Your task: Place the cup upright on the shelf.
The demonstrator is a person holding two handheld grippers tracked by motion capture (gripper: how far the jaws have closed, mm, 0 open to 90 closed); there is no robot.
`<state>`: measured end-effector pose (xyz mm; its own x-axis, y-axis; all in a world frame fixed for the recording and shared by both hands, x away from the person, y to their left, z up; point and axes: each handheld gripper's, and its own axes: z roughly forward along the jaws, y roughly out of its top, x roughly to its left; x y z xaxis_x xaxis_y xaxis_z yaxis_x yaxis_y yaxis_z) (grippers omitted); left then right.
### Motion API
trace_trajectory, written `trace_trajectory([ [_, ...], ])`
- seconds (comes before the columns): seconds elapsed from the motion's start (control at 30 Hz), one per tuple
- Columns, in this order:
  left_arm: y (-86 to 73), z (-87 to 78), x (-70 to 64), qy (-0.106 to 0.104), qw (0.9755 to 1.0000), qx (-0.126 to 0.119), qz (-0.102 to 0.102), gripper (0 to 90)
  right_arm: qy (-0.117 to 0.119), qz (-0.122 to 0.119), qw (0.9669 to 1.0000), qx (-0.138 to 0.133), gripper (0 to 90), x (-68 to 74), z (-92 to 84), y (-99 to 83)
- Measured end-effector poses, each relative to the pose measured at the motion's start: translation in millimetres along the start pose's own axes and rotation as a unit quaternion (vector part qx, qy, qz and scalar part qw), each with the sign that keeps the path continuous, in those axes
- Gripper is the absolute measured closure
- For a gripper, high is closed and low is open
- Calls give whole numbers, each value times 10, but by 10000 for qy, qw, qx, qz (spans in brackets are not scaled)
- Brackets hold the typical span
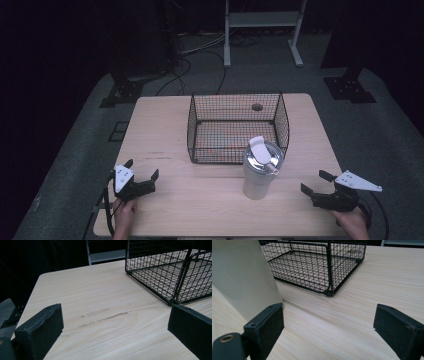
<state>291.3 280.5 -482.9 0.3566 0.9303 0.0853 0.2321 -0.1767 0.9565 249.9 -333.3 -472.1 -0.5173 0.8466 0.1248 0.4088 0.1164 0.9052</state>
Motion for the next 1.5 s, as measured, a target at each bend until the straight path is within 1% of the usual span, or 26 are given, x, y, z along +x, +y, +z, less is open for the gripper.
trace_trajectory([
  [0.2,0,-3,-4,-5,10000,19,26,0,56,-47,10000,25,90,22,-4,2],
  [0.3,-1,-5,-3,-19,10000,8,33,0,129,-145,9998,58,90,71,-5,31],
  [0.33,-1,-5,-3,-19,10000,8,33,0,129,-145,9998,58,90,71,-5,31],
  [0.37,-1,-9,-4,-26,10000,20,48,0,171,-258,9995,92,90,107,-5,59],
  [0.4,-1,-9,-4,-26,10000,20,48,0,171,-258,9995,92,90,107,-5,59],
  [0.43,-3,-10,-6,-32,10000,11,49,0,228,-316,9992,118,89,146,-9,91],
  [0.5,-3,-12,-6,-33,10000,6,48,0,240,-338,9991,123,89,152,-9,99],
  [0.63,-2,-10,-2,-29,10000,4,44,0,376,-473,9981,154,89,214,-8,170],
  [0.67,-2,-10,-3,-23,10000,6,44,0,443,-548,9974,137,89,241,-7,209],
  [0.73,-2,-10,-4,-25,10000,5,44,0,470,-561,9972,141,89,252,-9,223],
  [0.77,-2,-10,-3,-23,10000,8,45,0,522,-587,9968,132,89,279,-10,257],
  [0.97,-2,-10,-2,-22,10000,11,42,0,645,-664,9956,130,88,359,-21,320],
  [1.17,-2,-11,-2,-25,10000,9,43,0,761,-862,9933,150,88,470,-13,380],
  [1.2,-2,-10,-3,-23,10000,10,43,0,761,-862,9933,150,88,470,-13,380],
  [1.23,-2,-10,-3,-26,10000,7,45,0,801,-910,9925,146,82,498,-2,390],
  [1.33,-2,-10,-3,-26,10000,7,46,0,825,-916,9923,154,77,518,7,397],
  [1.5,-3,-10,-5,-27,10000,7,43,0,939,-934,9911,126,76,573,33,409],
])
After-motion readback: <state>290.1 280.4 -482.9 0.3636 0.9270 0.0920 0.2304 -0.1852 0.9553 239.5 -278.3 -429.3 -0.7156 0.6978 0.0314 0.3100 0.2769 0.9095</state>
